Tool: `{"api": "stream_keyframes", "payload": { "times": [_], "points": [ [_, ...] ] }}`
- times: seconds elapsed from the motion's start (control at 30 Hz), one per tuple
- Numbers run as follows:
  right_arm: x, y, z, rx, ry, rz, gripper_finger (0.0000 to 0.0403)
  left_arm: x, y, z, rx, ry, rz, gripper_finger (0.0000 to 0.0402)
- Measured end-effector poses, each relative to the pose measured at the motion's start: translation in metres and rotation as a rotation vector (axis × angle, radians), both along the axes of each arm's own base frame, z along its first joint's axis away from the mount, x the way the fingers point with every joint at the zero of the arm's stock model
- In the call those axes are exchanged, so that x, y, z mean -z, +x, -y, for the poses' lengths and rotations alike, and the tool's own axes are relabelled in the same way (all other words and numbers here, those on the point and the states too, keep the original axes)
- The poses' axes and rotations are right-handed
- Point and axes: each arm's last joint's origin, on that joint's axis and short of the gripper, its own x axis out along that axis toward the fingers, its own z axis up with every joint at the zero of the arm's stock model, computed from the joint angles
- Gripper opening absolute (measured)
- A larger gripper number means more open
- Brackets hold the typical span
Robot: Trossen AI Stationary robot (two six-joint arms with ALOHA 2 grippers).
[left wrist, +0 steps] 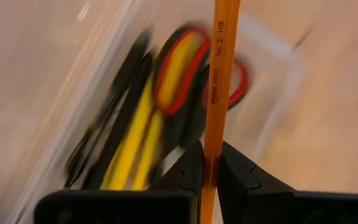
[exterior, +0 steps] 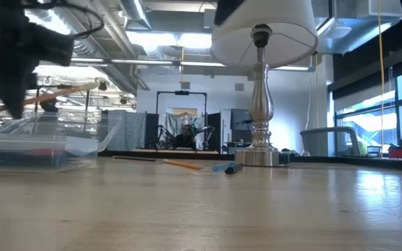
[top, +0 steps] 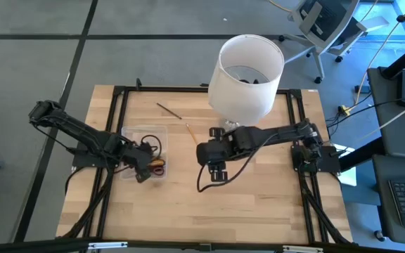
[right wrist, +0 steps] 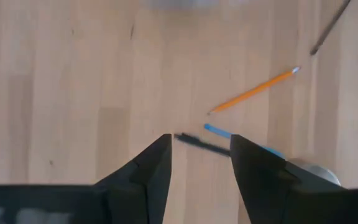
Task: Pick & place school supplies into a supply box
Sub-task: Put the yellow pencil into the transparent supply box, then put the black pen into the transparent supply box
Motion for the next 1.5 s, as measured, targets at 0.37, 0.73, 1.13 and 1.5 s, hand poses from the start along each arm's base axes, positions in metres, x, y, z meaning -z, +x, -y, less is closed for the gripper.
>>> {"api": "stream_keyframes", "payload": {
  "times": [0.37,0.73,1.13,1.5],
  "points": [
    [0.051,0.013,0.011,0.004,-0.019,-0.039,0.0167,0.010,-0.003,0.000,0.075,0.015,-0.140,0.0015],
    [0.062,0.019,0.019,0.036,0.027,-0.013,0.0167,0.031,0.010,-0.001,0.148,0.073,-0.269,0.0015],
    [0.062,0.019,0.019,0.036,0.029,-0.009,0.0167,0.043,0.015,-0.002,0.159,0.062,-0.352,0.0042],
    [0.062,0.019,0.019,0.011,0.018,-0.013,0.0167,0.043,0.016,0.001,0.168,-0.020,-0.350,0.0071]
  ]
}}
